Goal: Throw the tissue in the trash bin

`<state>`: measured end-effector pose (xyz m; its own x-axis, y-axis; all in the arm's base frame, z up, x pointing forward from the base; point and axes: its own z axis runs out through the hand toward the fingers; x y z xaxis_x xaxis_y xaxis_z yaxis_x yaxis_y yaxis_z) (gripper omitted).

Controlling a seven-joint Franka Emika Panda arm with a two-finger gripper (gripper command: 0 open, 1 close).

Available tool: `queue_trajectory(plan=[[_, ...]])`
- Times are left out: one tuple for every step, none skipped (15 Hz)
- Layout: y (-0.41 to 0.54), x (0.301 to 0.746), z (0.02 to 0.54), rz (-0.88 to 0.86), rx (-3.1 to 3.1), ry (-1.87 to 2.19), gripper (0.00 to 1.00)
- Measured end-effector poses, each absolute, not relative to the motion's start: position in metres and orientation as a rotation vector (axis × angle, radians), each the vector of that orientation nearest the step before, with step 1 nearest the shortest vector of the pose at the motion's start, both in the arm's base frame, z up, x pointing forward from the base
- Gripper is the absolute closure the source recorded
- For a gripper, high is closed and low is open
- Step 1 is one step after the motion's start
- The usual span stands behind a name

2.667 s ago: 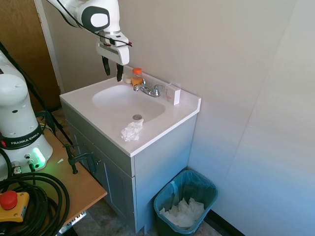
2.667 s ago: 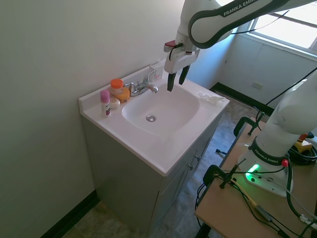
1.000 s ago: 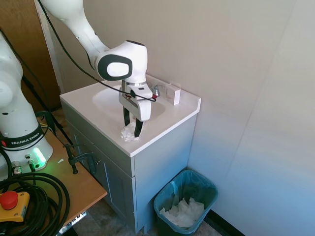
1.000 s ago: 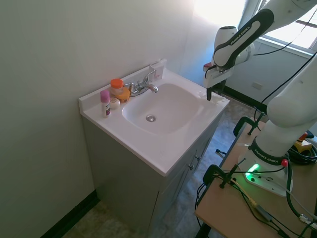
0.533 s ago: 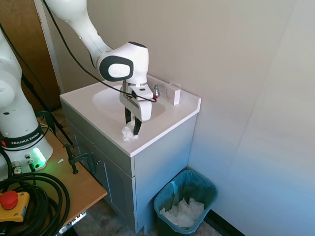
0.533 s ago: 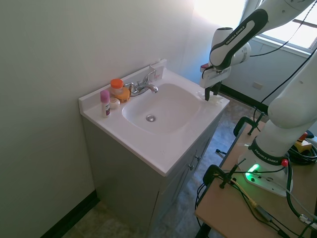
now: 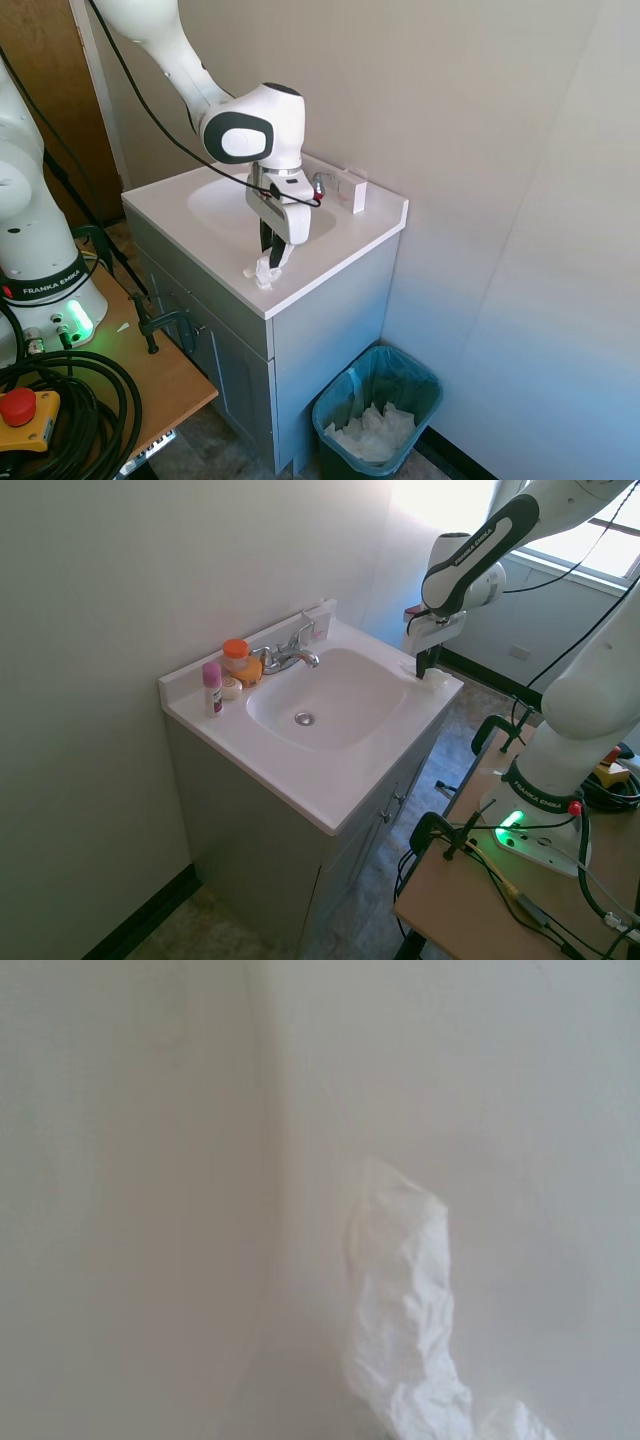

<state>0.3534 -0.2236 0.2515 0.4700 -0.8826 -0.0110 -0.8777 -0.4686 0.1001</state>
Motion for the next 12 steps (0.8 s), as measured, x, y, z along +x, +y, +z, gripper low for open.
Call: queue_trajectory(plan=[[-0.225, 0.354, 0.253, -0.088, 2.624, -1.577, 1.0], [-0.226, 0.357, 0.258, -0.077, 2.63, -1.581, 1.0], [-0.228, 0.361, 0.266, -0.059, 2.646, -1.586, 1.0], [-0.228, 0.365, 0.278, -0.035, 2.663, -1.604, 1.0], [-0.229, 0.368, 0.296, 0.004, 2.677, -1.633, 1.0], [-0.231, 0.372, 0.319, 0.056, 2.684, -1.674, 1.0], [-0.237, 0.375, 0.345, 0.122, 2.684, -1.73, 1.0], [-0.249, 0.375, 0.369, 0.199, 2.671, -1.803, 1.0], [-0.269, 0.374, 0.39, 0.271, 2.645, -1.882, 1.0], [-0.293, 0.369, 0.402, 0.329, 2.604, -1.976, 1.0], [-0.321, 0.365, 0.405, 0.364, 2.557, -2.067, 1.0], [-0.347, 0.363, 0.402, 0.383, 2.509, -2.144, 1.0]])
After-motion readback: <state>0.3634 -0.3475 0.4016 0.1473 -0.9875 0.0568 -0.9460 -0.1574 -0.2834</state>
